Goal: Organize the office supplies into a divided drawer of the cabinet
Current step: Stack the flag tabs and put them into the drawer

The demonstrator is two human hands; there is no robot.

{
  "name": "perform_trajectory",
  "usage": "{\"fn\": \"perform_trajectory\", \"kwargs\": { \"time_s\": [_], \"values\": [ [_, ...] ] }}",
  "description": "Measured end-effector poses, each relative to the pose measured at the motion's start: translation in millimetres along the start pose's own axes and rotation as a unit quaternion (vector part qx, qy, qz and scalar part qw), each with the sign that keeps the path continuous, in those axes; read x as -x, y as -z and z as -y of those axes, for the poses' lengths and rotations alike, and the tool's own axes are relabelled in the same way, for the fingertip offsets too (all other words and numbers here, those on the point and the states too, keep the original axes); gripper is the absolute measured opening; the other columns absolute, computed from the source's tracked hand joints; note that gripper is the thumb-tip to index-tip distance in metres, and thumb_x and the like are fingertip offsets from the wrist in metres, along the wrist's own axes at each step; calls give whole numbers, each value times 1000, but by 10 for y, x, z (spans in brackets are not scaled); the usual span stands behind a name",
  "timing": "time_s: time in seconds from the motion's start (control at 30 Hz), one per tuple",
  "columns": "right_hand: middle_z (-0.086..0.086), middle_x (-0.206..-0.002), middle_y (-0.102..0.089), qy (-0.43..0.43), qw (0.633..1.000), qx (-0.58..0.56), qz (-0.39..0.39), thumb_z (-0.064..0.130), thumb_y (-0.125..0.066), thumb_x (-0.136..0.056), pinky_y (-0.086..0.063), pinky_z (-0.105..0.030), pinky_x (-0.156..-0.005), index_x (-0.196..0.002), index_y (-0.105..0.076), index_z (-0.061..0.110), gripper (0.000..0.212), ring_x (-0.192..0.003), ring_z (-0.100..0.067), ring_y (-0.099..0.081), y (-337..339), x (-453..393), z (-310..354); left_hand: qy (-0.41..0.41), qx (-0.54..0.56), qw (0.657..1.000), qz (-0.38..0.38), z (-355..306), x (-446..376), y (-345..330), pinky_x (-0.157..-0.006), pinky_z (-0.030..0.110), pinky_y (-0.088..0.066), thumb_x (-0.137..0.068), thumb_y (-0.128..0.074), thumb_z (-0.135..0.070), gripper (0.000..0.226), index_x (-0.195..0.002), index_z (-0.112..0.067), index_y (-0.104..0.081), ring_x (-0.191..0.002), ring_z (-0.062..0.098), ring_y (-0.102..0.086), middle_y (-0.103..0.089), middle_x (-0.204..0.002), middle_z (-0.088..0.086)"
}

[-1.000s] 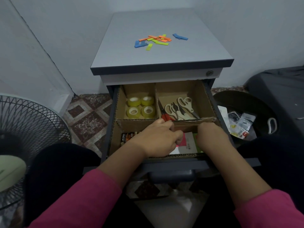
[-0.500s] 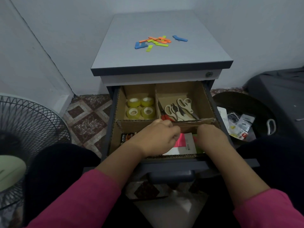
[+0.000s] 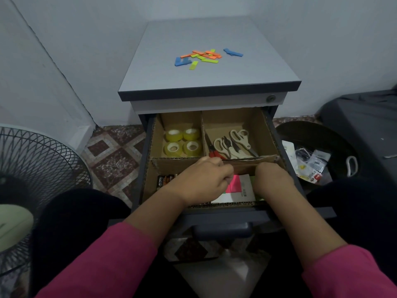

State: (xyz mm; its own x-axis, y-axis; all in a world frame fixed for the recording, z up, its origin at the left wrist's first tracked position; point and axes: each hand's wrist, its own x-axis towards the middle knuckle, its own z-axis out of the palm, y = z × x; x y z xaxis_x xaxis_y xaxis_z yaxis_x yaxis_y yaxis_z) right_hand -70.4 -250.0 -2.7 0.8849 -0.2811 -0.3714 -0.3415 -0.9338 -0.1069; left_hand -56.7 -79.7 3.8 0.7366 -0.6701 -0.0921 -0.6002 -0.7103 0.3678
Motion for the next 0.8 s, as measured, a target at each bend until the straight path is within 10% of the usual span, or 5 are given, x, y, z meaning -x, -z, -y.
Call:
{"fn": "perform_trajectory", "kwargs": {
  "time_s": [0.8],
  "values": [
    [-11,-104,-64,34,997,32,-60,6,-47,-92,-48,-33,-73,-102,-62,5,18,-99,-29,-63,-24,61,-36,3,10,1000,10,6,5,20,-90,30,-38,-94,-41,-22,17,-100,-19,-56,-106,20,-42,-53,-106,1]
  ]
}}
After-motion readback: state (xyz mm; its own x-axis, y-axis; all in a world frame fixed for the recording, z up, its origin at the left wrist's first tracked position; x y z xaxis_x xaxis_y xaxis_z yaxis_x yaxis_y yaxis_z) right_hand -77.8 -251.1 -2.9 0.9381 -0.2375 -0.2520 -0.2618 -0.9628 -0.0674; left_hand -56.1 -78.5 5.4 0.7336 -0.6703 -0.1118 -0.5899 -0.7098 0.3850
